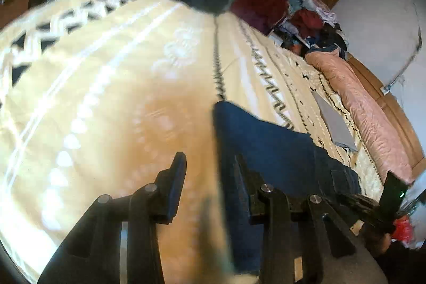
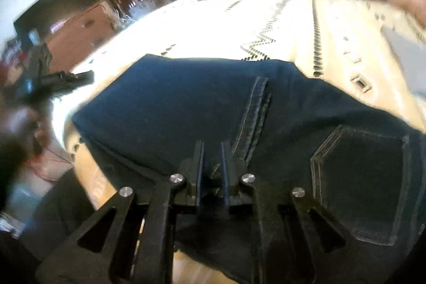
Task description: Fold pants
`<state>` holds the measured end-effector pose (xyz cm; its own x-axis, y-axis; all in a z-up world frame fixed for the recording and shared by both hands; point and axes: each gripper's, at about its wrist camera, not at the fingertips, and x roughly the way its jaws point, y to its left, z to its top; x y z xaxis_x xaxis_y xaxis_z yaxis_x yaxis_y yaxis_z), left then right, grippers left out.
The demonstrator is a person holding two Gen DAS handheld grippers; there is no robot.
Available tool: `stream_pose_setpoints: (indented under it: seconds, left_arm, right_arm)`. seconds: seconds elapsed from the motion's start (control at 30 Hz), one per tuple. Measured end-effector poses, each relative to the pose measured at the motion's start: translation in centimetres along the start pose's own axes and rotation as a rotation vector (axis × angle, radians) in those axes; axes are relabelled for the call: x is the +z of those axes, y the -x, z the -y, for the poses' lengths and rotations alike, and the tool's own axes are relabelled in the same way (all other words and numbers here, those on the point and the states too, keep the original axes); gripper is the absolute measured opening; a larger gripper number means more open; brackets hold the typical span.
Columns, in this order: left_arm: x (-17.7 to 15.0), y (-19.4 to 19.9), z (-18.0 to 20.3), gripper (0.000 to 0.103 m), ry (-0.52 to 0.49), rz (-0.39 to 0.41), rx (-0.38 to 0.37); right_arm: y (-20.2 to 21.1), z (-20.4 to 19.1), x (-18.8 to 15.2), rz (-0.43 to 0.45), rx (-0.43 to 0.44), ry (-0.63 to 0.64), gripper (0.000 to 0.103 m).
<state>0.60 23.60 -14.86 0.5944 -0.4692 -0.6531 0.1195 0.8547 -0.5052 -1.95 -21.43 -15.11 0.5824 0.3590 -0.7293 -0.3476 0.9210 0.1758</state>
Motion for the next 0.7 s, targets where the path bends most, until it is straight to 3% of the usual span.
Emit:
stream_pose_setpoints:
  seconds: [0.03,0.07,0.17,0.23,0.3,0.37,0.5,0.7]
  left_arm:
    - [0.1,-0.5,-0.6,0.036,0.007,-0.023,0.008]
    - [0.3,-1.2,-1.2,0.036,0.006,-0.048,0.013]
    - [1.5,-2.7,-1.9,0.036,0.009,-0.097,-0.045]
    - [2.2,-3.6,-1.6,0.040,-0.002,-0.129,-0.135]
    - [2.7,-5.1,-1.4,0.051,-0.005,-0.169,-0.175]
    - [3.1,-6.8,-1.1,0.052,-0.040,-0.226,-0.168]
    - [4.4,-8.9,0.7,0.058,-0.120,-0.287,-0.231]
    - [6.4,-12.5,2.2,0.060,-0.143,-0.304,-0.256]
  right_arm:
    - [-2.7,0.0,-0.8,-0.115,-0.019,0.009,0.017]
    - [-3.4,0.1,-1.3,-0.118,-0.025,0.006,0.018]
    - [-1.1,-2.8,-0.2,-0.054,-0.145,0.078,0.020]
    - [1.3,-6.8,-0.4,0.046,-0.153,0.188,0.027]
    - [1.8,-11.0,-1.6,0.089,-0.171,0.322,0.071]
    - [0.8,-15.4,-3.4,0.118,-0.206,0.511,0.081]
    - [-2.8,-18.7,-5.1,0.083,-0.256,0.681,0.078]
    - [-5.3,-19.3,-4.1,0.101,-0.296,0.678,0.061]
